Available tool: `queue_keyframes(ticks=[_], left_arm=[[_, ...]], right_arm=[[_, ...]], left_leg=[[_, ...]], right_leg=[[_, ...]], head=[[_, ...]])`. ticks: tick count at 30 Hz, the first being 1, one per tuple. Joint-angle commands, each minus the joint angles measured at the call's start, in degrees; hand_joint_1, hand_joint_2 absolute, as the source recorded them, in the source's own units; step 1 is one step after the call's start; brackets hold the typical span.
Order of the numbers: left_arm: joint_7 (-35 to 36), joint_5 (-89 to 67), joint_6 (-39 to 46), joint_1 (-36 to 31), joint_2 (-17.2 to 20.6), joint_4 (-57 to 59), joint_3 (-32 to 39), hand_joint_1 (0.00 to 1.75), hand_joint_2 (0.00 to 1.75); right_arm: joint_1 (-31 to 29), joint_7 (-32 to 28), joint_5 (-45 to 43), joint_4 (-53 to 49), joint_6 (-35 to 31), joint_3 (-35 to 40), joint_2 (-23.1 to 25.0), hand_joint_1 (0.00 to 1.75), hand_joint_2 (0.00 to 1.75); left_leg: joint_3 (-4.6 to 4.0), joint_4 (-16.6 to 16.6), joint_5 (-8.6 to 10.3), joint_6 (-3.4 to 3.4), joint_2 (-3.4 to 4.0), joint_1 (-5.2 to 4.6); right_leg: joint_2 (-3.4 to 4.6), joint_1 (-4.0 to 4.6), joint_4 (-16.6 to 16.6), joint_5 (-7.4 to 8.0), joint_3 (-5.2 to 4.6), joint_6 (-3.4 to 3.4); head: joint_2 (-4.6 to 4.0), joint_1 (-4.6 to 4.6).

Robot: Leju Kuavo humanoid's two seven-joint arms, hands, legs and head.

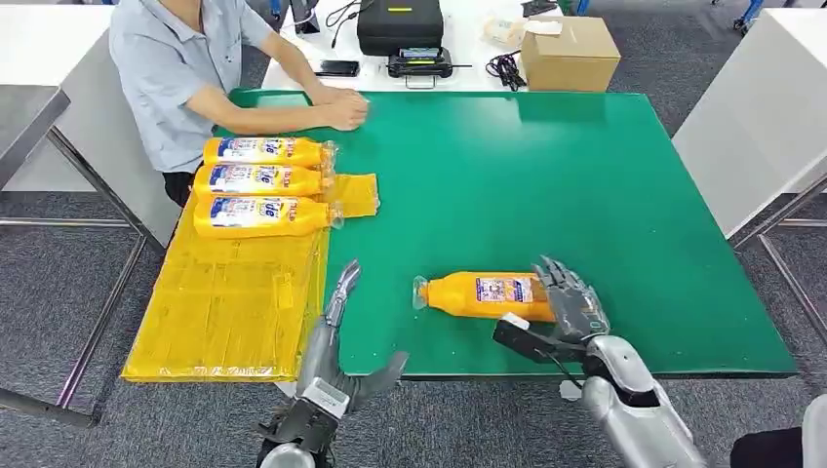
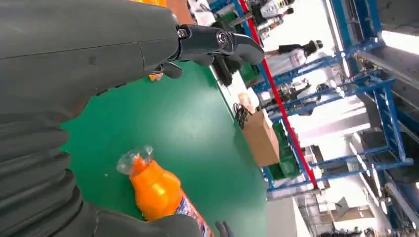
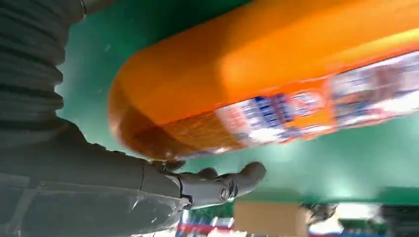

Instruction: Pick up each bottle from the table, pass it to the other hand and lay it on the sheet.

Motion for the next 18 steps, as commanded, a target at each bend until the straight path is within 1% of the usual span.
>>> queue_keyframes(ticks=[1, 2, 4, 5, 6, 7, 9, 10, 13, 15, 18], left_arm=[[0.43, 0.35, -0.83, -2.71, 1.43, 4.2, -1.97, 0.0, 1.75], [0.42, 0.4, -0.74, -2.76, 1.37, 4.21, -2.0, 0.0, 1.75], [0.42, 0.46, -0.81, -2.94, 1.36, 4.5, -2.23, 0.0, 1.75], [0.41, 0.5, -0.83, -3.04, 1.36, 4.67, -2.34, 0.0, 1.75], [0.36, 0.58, -0.79, -3.17, 1.32, 4.85, -2.44, 0.0, 1.75], [0.31, 0.64, -0.74, -3.3, 1.25, 5.01, -2.42, 0.0, 1.75], [0.22, 0.73, -0.64, -3.4, 1.19, 5.12, -2.46, 0.0, 1.75], [0.14, 0.88, -0.53, -3.45, 1.2, 5.18, -2.49, 0.0, 1.75], [0.05, 1.09, -0.41, -3.59, 1.28, 5.31, -2.64, 0.0, 1.75], [0.05, 1.09, -0.41, -3.59, 1.28, 5.31, -2.64, 0.0, 1.75], [0.04, 1.21, -0.43, -3.67, 1.31, 5.45, -2.8, 0.0, 1.75]], right_arm=[[-6.19, 2.54, -1.68, 6.64, 3.97, 5.73, 0.57, 0.0, 1.75], [-6.28, 2.58, -1.96, 7.48, 4.17, 5.8, 0.31, 0.0, 1.75], [-6.4, 2.5, -2.15, 8.27, 4.36, 6.03, -0.24, 0.0, 1.75], [-6.46, 2.37, -2.77, 8.59, 4.75, 5.9, -0.38, 1.08, 1.75], [-6.63, 2.37, -2.77, 8.84, 4.84, 6.09, -0.82, 1.75, 1.75], [-6.72, 2.41, -2.81, 9.07, 4.88, 6.23, -0.92, 1.75, 1.75], [-6.74, 2.24, -3.04, 9.28, 5.2, 6.42, -1.13, 1.75, 1.75], [-6.8, 2.2, -3.2, 9.38, 5.38, 6.69, -1.22, 1.75, 1.75], [-6.85, 2.37, -3.64, 9.86, 5.78, 7.06, -1.56, 1.75, 1.75], [-6.85, 2.37, -3.64, 9.86, 5.78, 7.06, -1.56, 1.75, 1.75], [-6.84, 2.63, -4.02, 10.38, 6.02, 7.15, -1.79, 1.75, 1.75]], left_leg=[[0.28, -0.03, -0.1, -0.12, 0.21, 0.06], [0.19, -0.03, -0.04, -0.09, 0.11, 0.04], [0.39, -0.06, -0.11, -0.14, 0.11, 0.11], [0.29, -0.06, -0.05, -0.08, 0.06, 0.06], [0.36, -0.05, -0.1, -0.11, 0.1, 0.07], [0.29, -0.07, -0.05, -0.08, 0.05, 0.05], [0.41, -0.03, -0.13, -0.12, 0.07, 0.09], [0.3, -0.04, -0.07, -0.08, 0.02, 0.06], [0.42, -0.06, -0.09, -0.13, 0.03, 0.09], [0.25, -0.04, -0.02, -0.07, -0.03, 0.05], [0.36, -0.05, -0.06, -0.1, 0.0, 0.07]], right_leg=[[0.17, 0.07, -0.04, -0.03, 0.22, -0.15], [0.08, 0.05, -0.05, -0.01, 0.16, -0.11], [0.07, 0.12, -0.13, -0.06, 0.38, -0.18], [0.03, 0.07, -0.1, -0.04, 0.28, -0.12], [0.06, 0.07, -0.09, -0.08, 0.34, -0.16], [0.02, 0.06, -0.09, -0.05, 0.28, -0.12], [0.03, 0.1, -0.08, -0.12, 0.41, -0.18], [-0.01, 0.07, -0.07, -0.08, 0.31, -0.13], [0.0, 0.1, -0.12, -0.09, 0.43, -0.18], [-0.04, 0.05, -0.08, -0.04, 0.25, -0.11], [-0.03, 0.08, -0.09, -0.07, 0.36, -0.15]], head=[[0.0, 0.0], [0.0, -0.02], [0.0, 0.0], [0.0, 0.0], [0.0, 0.0], [0.0, 0.0], [0.0, 0.0], [0.0, 0.0], [0.0, 0.0], [0.0, 0.0], [0.0, -0.02]])
